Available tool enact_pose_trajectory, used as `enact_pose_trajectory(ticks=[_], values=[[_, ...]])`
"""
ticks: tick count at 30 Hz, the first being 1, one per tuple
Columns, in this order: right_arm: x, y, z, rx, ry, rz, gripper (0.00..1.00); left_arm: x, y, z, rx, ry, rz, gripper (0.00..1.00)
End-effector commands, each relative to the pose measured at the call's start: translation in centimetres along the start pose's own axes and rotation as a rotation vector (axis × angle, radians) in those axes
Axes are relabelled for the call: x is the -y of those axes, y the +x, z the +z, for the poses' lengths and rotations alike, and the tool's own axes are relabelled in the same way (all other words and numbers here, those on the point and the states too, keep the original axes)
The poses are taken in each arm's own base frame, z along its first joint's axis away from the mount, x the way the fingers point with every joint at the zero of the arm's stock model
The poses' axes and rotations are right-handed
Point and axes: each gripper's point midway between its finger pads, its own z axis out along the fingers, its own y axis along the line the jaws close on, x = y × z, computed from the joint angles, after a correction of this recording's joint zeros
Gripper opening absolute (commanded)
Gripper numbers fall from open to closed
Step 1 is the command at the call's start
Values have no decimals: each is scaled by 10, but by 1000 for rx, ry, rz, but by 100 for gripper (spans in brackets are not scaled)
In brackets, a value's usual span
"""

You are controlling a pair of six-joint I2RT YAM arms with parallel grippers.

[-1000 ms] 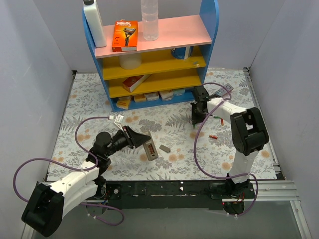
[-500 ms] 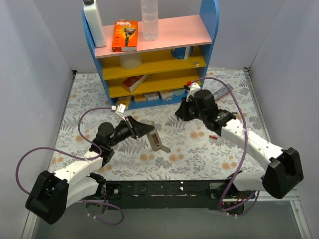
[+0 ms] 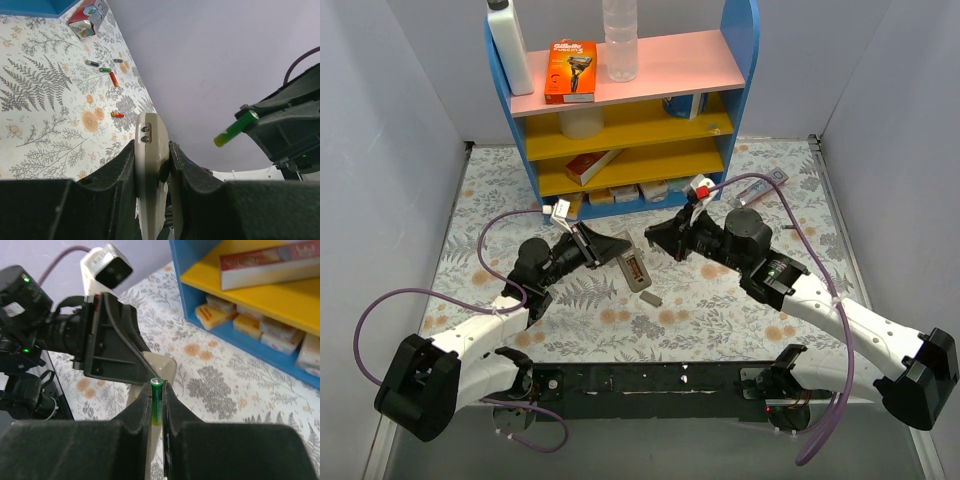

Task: Load the batteries into the remote control
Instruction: Load the battery into the remote control.

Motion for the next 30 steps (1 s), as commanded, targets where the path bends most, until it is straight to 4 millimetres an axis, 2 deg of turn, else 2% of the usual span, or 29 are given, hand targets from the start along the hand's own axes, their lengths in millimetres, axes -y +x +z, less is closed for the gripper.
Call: enact_pose_trajectory(ticks=[1, 14, 20, 30], values=[[-24, -23, -2, 110, -109, -70, 1, 13, -18, 5, 50, 14, -1, 0], [-46, 1, 14, 100, -144, -51, 1, 16, -22, 3, 72, 12, 0, 0], [-39, 17, 19, 93, -88, -33, 1, 23, -25, 2, 77, 31, 12, 0], [-30, 27, 24, 80, -33, -38, 1, 34, -27, -1, 78, 57, 41, 0]])
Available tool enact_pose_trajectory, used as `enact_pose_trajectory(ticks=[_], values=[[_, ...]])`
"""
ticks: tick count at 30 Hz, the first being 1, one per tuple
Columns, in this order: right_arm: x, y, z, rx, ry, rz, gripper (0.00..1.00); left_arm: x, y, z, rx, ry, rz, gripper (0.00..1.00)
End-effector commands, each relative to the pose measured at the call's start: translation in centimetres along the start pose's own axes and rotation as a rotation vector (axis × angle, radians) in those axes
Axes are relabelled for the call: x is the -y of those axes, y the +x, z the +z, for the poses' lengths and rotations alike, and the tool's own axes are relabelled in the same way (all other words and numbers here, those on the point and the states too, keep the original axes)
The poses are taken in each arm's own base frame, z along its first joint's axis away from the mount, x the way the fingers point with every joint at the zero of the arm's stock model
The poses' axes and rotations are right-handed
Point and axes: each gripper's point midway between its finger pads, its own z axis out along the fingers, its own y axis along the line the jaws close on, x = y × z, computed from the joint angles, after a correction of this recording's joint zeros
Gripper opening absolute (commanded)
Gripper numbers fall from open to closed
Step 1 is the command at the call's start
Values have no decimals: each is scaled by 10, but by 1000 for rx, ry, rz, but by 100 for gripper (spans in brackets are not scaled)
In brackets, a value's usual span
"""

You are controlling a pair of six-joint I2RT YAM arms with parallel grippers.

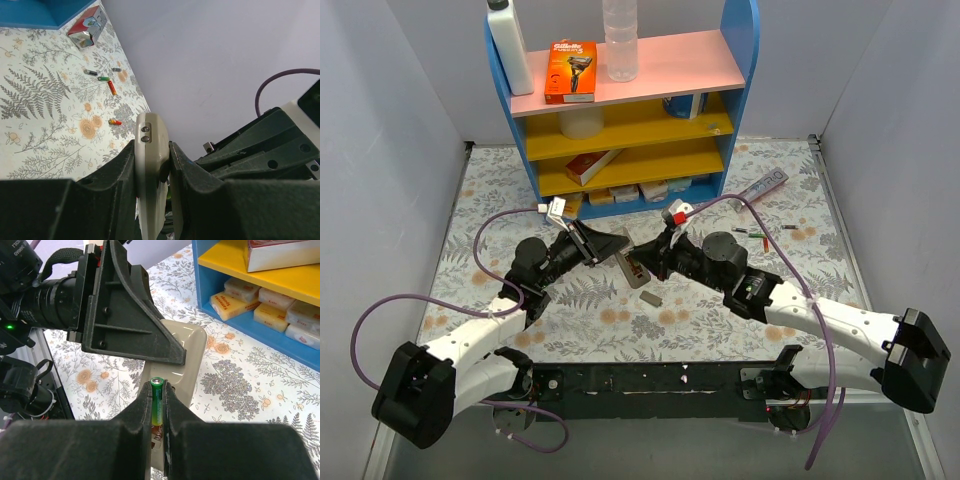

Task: Load the batteries into the remote control
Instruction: Load the battery into the remote control.

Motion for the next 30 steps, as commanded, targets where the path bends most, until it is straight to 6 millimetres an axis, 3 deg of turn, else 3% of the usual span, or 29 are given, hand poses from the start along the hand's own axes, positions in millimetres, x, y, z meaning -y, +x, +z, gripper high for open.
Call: enact_pose_trajectory(ticks=[1, 14, 30], values=[[2, -16, 5, 69, 23, -7, 1, 27, -16, 0, 33, 66, 47, 0], [1, -1, 10, 25, 32, -33, 1, 34, -22, 2, 34, 69, 112, 0], [9, -12, 9, 57, 90, -68, 1, 32, -22, 2, 13, 39, 190, 0]])
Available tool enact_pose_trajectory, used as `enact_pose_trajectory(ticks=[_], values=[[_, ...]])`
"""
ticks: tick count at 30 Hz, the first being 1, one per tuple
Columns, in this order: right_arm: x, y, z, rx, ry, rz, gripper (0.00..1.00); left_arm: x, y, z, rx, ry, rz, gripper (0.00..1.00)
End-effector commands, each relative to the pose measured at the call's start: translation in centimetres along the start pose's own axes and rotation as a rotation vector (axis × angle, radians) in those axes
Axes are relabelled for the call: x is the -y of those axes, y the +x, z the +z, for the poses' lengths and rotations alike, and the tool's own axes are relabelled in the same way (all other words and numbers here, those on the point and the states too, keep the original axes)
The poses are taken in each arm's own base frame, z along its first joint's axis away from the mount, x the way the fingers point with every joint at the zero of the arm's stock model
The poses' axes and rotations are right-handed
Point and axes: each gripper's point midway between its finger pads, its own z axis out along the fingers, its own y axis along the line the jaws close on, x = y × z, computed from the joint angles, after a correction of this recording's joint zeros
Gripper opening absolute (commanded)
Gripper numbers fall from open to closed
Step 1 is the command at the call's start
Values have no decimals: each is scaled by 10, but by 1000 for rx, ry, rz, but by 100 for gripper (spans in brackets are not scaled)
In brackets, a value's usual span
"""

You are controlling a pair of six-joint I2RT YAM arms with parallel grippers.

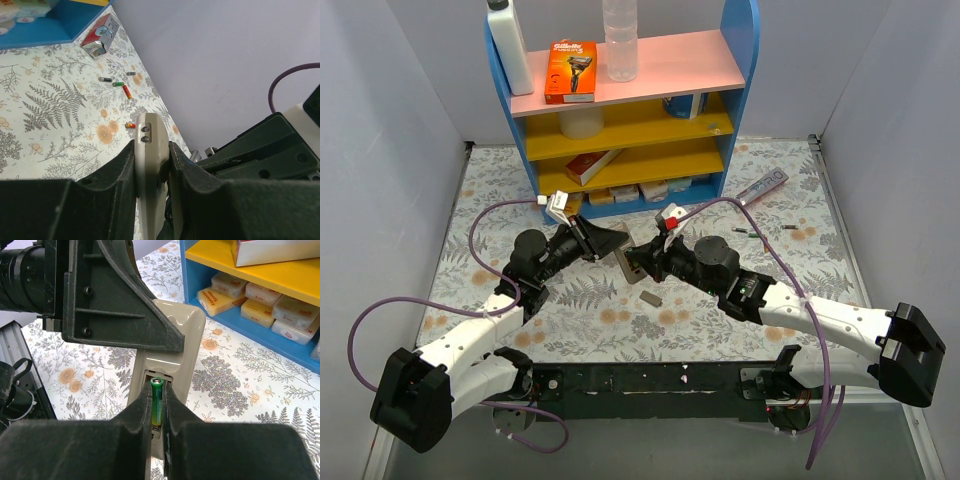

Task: Load the batteries into the remote control
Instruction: Load the battery into the remote control.

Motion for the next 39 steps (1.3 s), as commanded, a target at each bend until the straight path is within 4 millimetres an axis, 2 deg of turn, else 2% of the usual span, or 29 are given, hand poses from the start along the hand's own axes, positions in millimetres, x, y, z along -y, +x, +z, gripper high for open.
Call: enact_pose_trajectory(ticks=[1, 12, 24, 32, 39], values=[[1, -23, 3, 73, 20, -21, 1, 25, -17, -2, 36, 62, 54, 0], [2, -1, 3, 13, 17, -35, 1, 37, -30, -2, 74, 85, 57, 0], [18, 25, 0, -48, 97, -60, 2, 56, -45, -2, 106, 123, 72, 0], [32, 41, -7, -84, 167, -90, 9, 55, -49, -3, 126, 105, 80, 0], [35, 51, -7, -121, 182, -122, 18, 61, -55, -3, 138, 114, 91, 0]])
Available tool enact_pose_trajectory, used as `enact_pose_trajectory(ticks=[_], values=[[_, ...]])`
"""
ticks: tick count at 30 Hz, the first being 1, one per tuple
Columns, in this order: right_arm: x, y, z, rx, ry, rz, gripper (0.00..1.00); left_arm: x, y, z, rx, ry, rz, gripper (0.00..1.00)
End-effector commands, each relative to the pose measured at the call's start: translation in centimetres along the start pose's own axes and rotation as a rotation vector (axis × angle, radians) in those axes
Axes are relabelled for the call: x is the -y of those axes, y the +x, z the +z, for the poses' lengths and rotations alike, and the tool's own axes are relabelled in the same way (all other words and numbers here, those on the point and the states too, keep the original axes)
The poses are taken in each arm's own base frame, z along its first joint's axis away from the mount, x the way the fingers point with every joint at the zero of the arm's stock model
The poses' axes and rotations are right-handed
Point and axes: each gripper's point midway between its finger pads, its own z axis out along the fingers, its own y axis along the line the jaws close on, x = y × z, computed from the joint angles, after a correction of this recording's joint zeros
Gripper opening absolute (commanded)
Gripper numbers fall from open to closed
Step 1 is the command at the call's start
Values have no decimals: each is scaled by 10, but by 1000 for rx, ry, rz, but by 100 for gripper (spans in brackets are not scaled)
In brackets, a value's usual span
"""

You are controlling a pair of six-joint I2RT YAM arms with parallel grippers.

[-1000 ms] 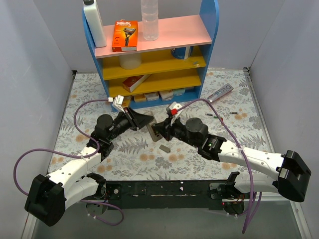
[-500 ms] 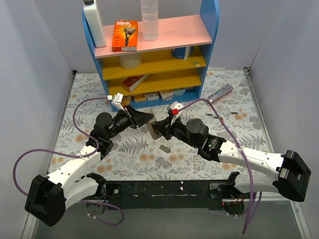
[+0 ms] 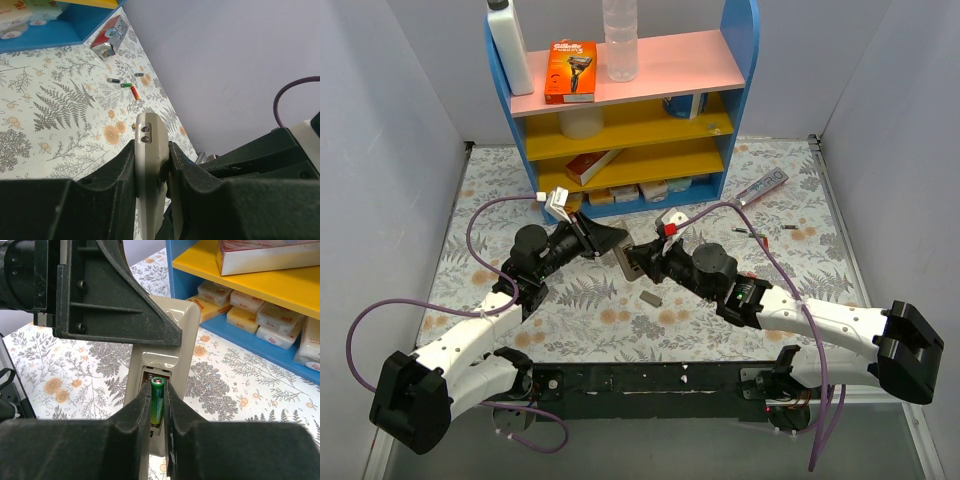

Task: Load the batteries into the remote control
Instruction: Load the battery into the remote control.

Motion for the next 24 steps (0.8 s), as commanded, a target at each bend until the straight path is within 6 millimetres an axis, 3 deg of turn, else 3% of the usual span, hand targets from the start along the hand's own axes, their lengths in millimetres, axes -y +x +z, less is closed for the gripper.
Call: enact_pose_trajectory(ticks=[1, 10, 21, 24], values=[[29, 51, -8, -165, 117, -90, 18, 61, -49, -7, 140, 158, 76, 0], [38, 68, -8, -220, 168, -94, 28, 77, -54, -9, 141, 208, 101, 0], [34, 63, -3, -217, 151, -102, 31, 87, -46, -11, 96, 270, 129, 0], [28, 61, -3, -221, 118, -93, 32, 80, -44, -10, 89, 240, 135, 0]])
